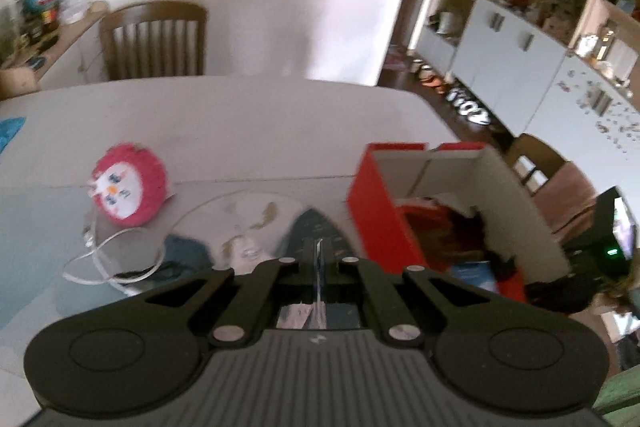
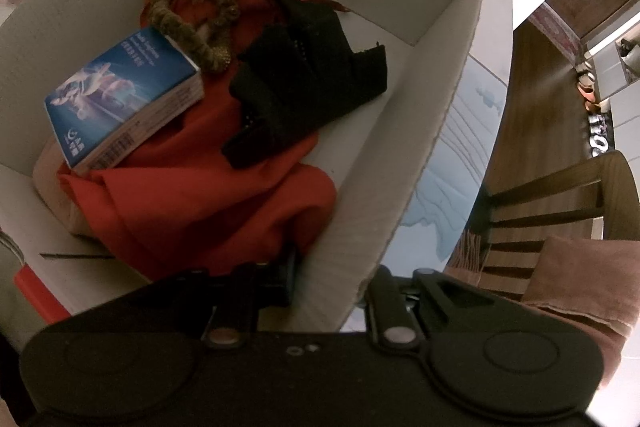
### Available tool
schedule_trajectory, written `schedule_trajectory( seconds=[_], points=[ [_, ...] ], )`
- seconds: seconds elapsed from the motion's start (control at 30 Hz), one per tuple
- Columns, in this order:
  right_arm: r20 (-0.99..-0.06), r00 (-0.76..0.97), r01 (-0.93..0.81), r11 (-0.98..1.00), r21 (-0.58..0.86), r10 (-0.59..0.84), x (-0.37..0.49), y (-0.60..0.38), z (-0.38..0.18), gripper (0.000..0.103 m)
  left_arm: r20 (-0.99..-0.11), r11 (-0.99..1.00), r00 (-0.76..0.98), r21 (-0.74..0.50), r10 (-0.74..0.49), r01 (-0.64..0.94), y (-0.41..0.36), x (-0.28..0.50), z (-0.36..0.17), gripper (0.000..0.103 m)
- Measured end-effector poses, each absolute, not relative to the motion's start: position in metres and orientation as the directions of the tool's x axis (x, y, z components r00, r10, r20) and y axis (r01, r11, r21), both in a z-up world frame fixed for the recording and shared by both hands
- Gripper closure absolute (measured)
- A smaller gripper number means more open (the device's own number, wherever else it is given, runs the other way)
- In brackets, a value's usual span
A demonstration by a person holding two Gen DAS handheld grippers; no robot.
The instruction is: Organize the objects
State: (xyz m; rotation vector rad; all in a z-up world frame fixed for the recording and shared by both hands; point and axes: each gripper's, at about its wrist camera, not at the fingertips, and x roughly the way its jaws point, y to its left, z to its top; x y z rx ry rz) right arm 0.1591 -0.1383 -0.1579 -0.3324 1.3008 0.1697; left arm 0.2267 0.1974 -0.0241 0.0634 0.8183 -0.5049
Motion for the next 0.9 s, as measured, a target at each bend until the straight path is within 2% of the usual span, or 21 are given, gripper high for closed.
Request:
schedule_trajectory(
  seconds=[0.3, 0.37, 0.7, 0.8, 0.87, 0.9],
  points=[
    [-0.961, 0.269, -0.316, 0.937, -0.149, -0.062, 0.158, -0.138, -0.157, 0.089, -0.648, 0.797, 0.550, -0.154, -0.527, 0.584, 0.151, 0.221, 0.015, 0.103],
    [-0.961, 0.269, -0.317, 0.937, -0.149, -0.062, 0.158, -0.138, -0.157, 0.089, -0.646, 0.784, 0.551, -0.124, -0.529, 0.608, 0.138, 0.222, 0.018, 0.103],
    [-0.961, 0.268, -0.316, 0.937, -0.147, -0.060, 0.158, -0.138, -0.157, 0.089, -0.794, 0.806, 0.435, -0.113, -0.425, 0.581, 0.130, 0.246, -0.052, 0.100],
    [-0.962, 0.267, -0.321, 0.936, -0.147, -0.060, 0.158, -0.138, -0.157, 0.089, -0.828, 0.832, 0.408, -0.119, -0.384, 0.542, 0.138, 0.255, -0.077, 0.094],
    [-0.962, 0.266, -0.322, 0.935, -0.148, -0.061, 0.158, -0.137, -0.157, 0.089, -0.844, 0.848, 0.398, -0.116, -0.359, 0.517, 0.142, 0.260, -0.091, 0.083],
    [-0.962, 0.266, -0.323, 0.935, -0.148, -0.061, 0.159, -0.137, -0.157, 0.089, -0.851, 0.859, 0.399, -0.110, -0.341, 0.500, 0.144, 0.262, -0.098, 0.067]
  ],
)
